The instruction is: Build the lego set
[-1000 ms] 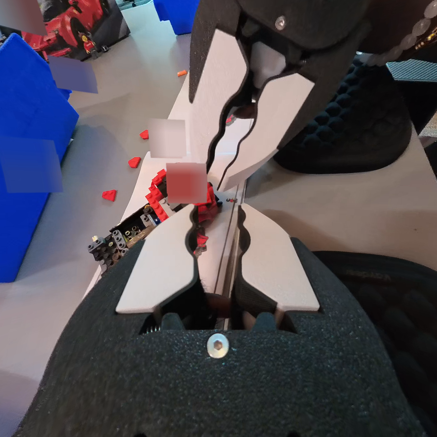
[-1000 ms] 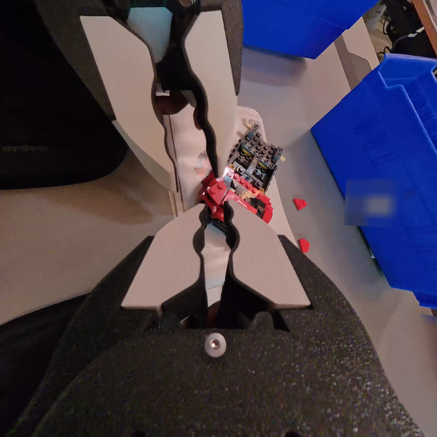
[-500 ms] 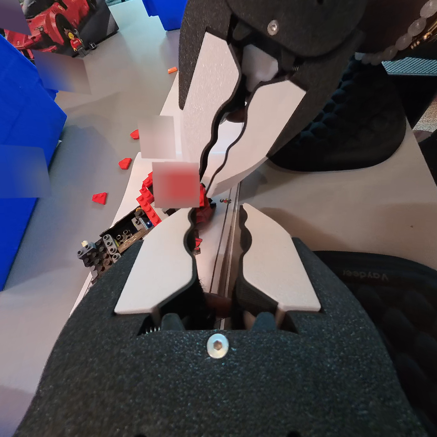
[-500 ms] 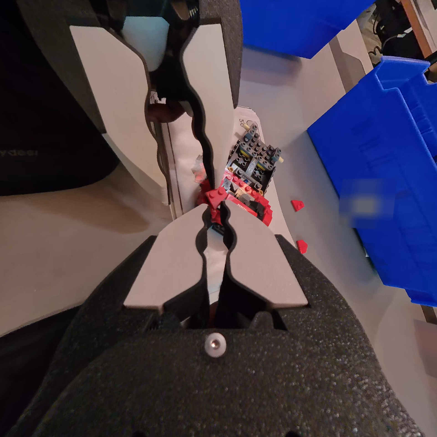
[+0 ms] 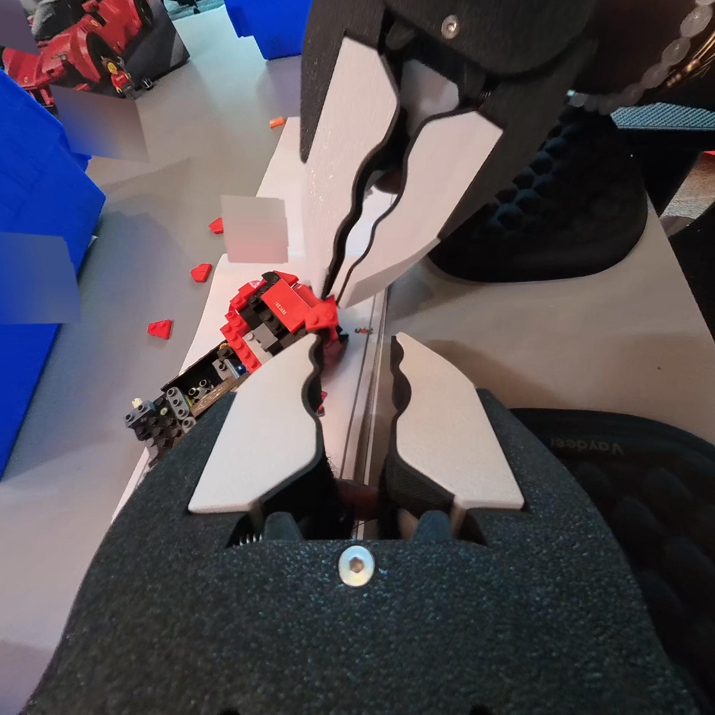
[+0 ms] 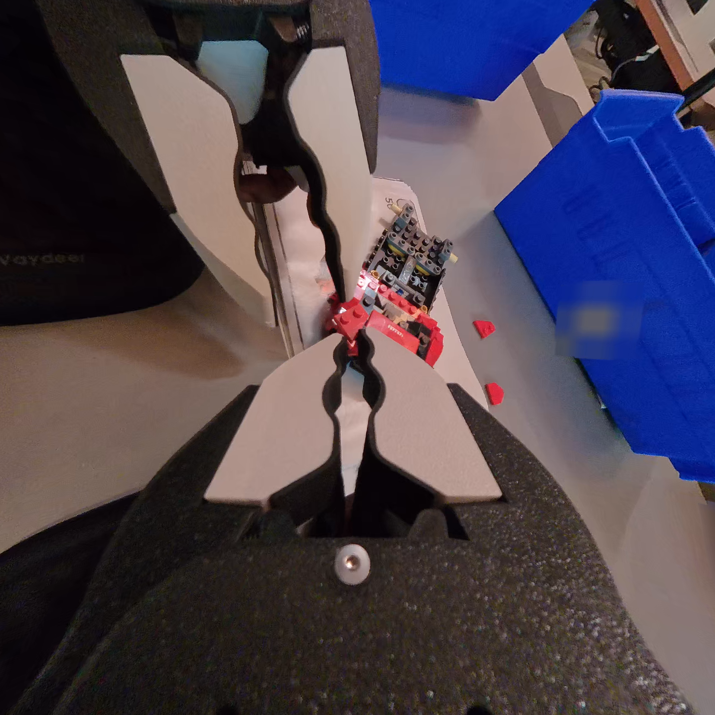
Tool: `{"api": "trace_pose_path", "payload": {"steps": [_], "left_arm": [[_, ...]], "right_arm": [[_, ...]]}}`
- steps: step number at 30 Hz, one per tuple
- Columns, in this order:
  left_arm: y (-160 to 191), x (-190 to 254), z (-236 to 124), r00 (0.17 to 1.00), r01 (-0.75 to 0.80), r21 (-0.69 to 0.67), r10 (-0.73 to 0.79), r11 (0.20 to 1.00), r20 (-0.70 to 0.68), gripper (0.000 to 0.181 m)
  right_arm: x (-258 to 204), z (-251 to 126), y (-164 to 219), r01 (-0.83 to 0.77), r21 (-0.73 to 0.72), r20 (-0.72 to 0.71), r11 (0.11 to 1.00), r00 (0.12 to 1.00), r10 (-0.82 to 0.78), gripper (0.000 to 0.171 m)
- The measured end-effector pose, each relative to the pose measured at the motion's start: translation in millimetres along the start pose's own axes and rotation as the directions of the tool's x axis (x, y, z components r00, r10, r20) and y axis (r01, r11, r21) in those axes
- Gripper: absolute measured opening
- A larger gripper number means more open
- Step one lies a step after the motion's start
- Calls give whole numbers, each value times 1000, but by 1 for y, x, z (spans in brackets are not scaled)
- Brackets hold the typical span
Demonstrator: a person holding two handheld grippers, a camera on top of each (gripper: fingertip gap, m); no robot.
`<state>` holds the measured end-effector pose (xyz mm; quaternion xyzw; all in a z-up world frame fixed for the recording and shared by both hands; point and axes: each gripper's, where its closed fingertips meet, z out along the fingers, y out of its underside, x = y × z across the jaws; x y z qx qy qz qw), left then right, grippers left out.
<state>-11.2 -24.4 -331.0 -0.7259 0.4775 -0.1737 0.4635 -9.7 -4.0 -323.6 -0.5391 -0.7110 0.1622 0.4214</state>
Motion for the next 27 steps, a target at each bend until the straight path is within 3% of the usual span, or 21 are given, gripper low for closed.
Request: {"api": "trace_pose_path", "payload": {"steps": [6,15,27], "left_arm": [[-3,-3,-2,1000,2,15,-2,1000,19,32],[-5,-7,-4,999,0,28,-1,1000,45,32],[-8,-17,-8,995,4,53,-10,999,100,32]], "right_arm": [[18,-29,23,-59,-22,-54,998,997,58,5],[78,-85,124,-333,-107,-220,937,927,304,5],[59,-101,156,-396,-157,-173,905,913,370,5]]}}
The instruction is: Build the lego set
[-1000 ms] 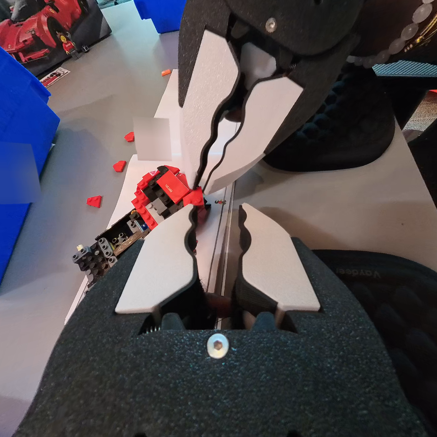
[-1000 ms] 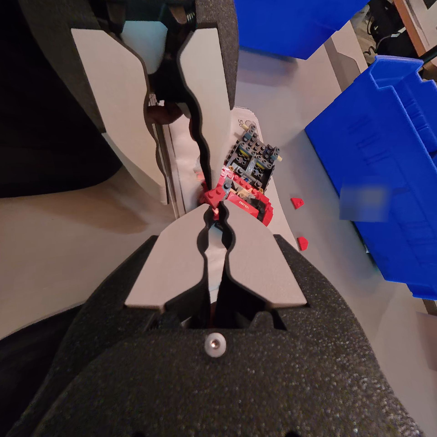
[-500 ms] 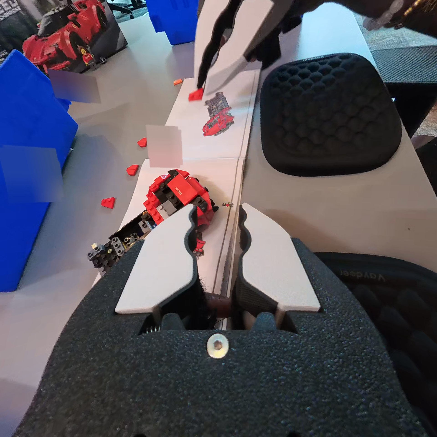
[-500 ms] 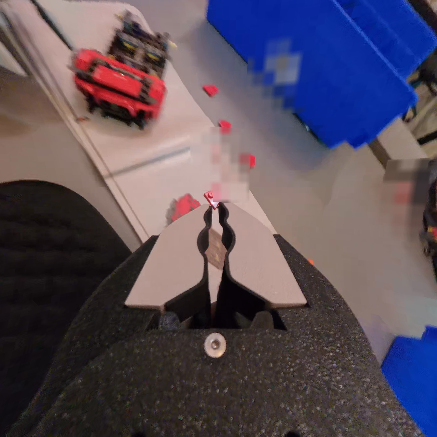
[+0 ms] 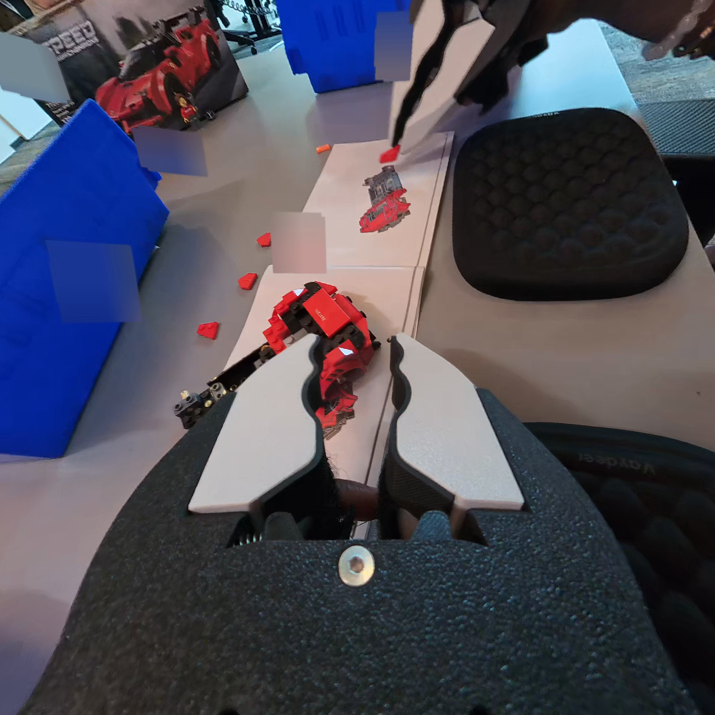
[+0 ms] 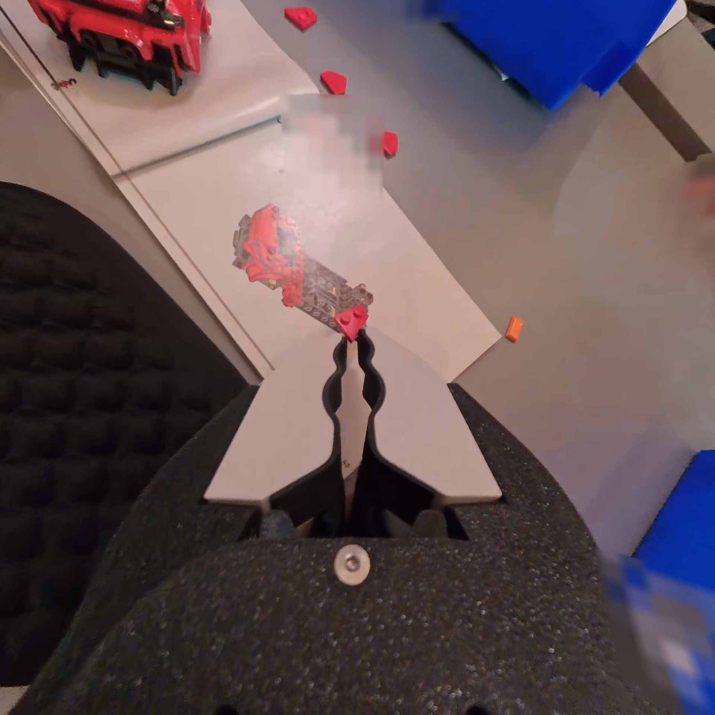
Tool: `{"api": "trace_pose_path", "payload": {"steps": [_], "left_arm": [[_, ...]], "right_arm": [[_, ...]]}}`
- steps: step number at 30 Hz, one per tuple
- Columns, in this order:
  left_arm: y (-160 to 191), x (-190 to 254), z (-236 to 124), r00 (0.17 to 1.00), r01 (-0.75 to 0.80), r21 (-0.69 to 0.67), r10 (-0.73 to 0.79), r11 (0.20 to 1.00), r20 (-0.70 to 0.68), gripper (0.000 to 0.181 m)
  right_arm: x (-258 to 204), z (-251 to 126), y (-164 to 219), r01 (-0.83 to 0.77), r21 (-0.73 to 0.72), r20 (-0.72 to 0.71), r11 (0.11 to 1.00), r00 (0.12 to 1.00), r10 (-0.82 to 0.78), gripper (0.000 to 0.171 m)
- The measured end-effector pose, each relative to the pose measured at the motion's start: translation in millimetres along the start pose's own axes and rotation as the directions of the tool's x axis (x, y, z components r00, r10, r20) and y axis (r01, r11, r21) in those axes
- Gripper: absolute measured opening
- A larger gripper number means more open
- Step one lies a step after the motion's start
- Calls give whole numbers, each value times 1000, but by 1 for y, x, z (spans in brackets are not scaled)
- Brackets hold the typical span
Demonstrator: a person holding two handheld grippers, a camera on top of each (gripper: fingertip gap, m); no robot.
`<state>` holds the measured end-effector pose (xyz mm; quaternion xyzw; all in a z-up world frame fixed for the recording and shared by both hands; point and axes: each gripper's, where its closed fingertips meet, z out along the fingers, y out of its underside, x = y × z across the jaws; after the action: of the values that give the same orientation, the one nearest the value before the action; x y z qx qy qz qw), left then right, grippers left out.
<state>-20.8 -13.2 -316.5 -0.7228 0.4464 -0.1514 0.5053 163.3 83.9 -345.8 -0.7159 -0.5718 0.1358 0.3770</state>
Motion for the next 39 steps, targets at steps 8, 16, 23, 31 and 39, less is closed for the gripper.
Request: {"api": "trace_pose_path", "payload": {"steps": [8,16,23,31,39], "left_arm": [[-1,-4,-1,1000,3,4,-3,1000,20,32],[-3,-4,-3,1000,-1,12,1,1000,27,32],[-6,-21,-9,992,36,32,-40,999,116,32],[-3,-40,-17,974,127,73,-138,989,182,32],[-5,-38,-17,975,132,84,-145,988,166,32]], "right_arm": [[-11,20,-24,-26,81,62,996,998,21,6],[-16,29,-23,-11,-45,127,999,992,17,23],[-18,30,-84,-19,61,217,998,976,5,25],[-30,138,-145,-8,-48,397,999,918,27,30],[-37,166,-152,145,-37,493,989,863,-108,17]]}}
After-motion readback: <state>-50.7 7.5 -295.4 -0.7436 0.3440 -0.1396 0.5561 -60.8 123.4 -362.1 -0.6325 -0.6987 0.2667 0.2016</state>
